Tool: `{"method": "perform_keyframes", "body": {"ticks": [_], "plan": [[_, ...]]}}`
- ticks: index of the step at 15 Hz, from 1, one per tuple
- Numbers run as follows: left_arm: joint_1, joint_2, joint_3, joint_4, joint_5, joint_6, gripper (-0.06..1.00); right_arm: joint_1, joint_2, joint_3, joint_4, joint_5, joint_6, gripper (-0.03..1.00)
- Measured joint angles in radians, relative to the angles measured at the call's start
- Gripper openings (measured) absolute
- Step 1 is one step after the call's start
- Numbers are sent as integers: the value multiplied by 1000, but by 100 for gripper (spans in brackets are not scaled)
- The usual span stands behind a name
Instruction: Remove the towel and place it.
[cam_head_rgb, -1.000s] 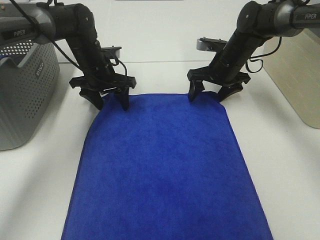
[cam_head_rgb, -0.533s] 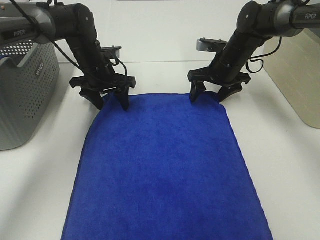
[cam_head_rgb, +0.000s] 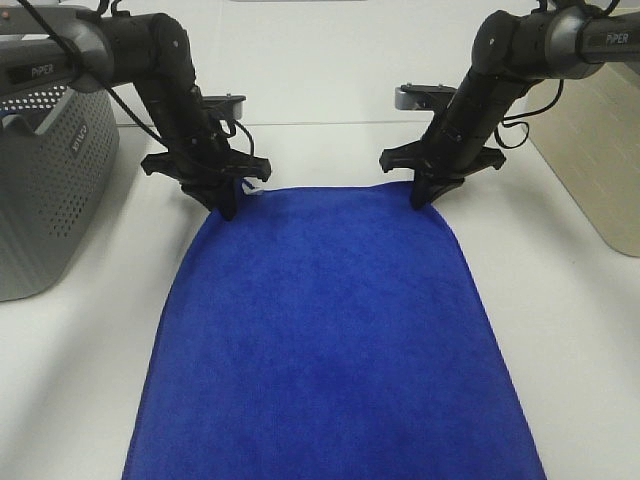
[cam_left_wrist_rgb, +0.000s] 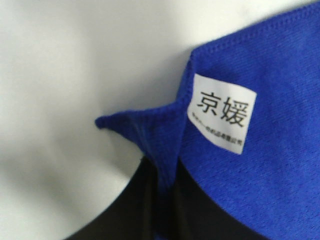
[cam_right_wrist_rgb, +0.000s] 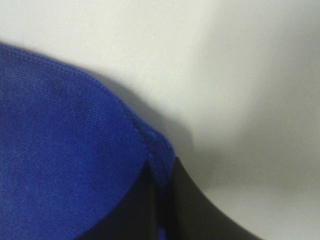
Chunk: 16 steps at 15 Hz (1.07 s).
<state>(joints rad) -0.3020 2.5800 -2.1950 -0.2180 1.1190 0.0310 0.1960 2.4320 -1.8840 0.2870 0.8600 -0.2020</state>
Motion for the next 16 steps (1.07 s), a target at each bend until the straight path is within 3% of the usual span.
{"method": "perform_keyframes", "body": {"ticks": [5,10,16], "plan": [[-4,1,-8,26,-19,40,0,0,0,0,-20,-34,0,2],[-5,18,-114,131,-69,43,0,0,-5,0,-23,-186,-28,2],[-5,19,-135,187,-259,44,0,0,-13,-74,-30,-329,-113,2]]}}
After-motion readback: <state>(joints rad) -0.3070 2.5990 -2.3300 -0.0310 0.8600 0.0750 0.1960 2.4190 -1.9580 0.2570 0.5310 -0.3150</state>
